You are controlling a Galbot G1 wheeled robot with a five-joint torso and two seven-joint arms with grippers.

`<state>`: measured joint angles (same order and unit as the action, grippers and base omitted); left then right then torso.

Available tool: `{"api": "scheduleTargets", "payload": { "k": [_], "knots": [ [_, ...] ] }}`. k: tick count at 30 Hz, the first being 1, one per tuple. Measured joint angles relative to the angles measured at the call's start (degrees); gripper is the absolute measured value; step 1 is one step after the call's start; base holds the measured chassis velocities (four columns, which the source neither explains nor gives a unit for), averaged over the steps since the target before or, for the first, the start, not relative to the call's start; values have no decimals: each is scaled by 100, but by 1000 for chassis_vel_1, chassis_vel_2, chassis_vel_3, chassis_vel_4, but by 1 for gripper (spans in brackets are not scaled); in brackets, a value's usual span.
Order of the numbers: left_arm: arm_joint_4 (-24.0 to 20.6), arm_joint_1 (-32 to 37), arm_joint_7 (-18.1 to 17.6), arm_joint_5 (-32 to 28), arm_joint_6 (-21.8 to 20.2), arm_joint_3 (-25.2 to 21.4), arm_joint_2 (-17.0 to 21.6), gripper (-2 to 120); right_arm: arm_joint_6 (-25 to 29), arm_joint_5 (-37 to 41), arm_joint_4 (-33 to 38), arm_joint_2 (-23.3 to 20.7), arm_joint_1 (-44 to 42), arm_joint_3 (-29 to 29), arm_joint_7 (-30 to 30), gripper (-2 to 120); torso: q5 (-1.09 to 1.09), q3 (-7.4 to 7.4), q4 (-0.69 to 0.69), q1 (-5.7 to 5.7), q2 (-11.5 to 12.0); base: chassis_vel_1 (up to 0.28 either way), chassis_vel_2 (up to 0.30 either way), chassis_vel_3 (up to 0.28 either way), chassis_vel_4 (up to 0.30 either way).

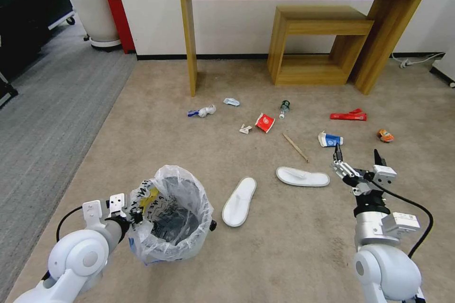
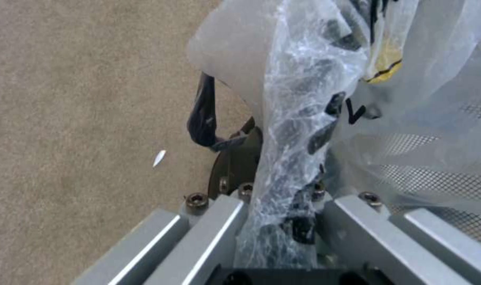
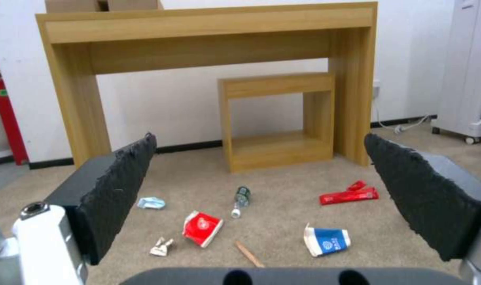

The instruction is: Pick up the trash bin and place the garbage on the floor into it.

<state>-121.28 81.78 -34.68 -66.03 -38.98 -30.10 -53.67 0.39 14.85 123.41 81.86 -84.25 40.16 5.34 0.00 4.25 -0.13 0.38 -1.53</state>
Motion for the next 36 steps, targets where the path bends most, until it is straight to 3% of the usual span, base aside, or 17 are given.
{"api": "scheduleTargets", "payload": {
  "k": [16, 30, 34, 36],
  "knots": [
    [-40, 78, 3, 73, 7, -19, -80, 0, 101, 36, 17, -11, -24, -21, 15, 100, -1, 3, 0, 2, 0, -128, 130, 121, -128],
    [-58, 80, 11, 85, 10, -23, -59, 0, 138, 165, 8, -71, -24, -52, 61, 100, 0, 0, 0, 0, 0, -16, 11, 12, -14],
    [-40, 58, 16, 86, 13, 3, -69, 0, -232, 306, 102, -196, -31, -17, 212, 100, 0, 0, -1, 0, 0, 0, 0, 0, 0],
    [-27, 61, 17, 97, 20, 18, -73, 0, -865, 826, 245, -369, -4, -106, 470, 100, 0, 0, 0, 0, 0, 0, 0, 0, 0]
  ]
}}
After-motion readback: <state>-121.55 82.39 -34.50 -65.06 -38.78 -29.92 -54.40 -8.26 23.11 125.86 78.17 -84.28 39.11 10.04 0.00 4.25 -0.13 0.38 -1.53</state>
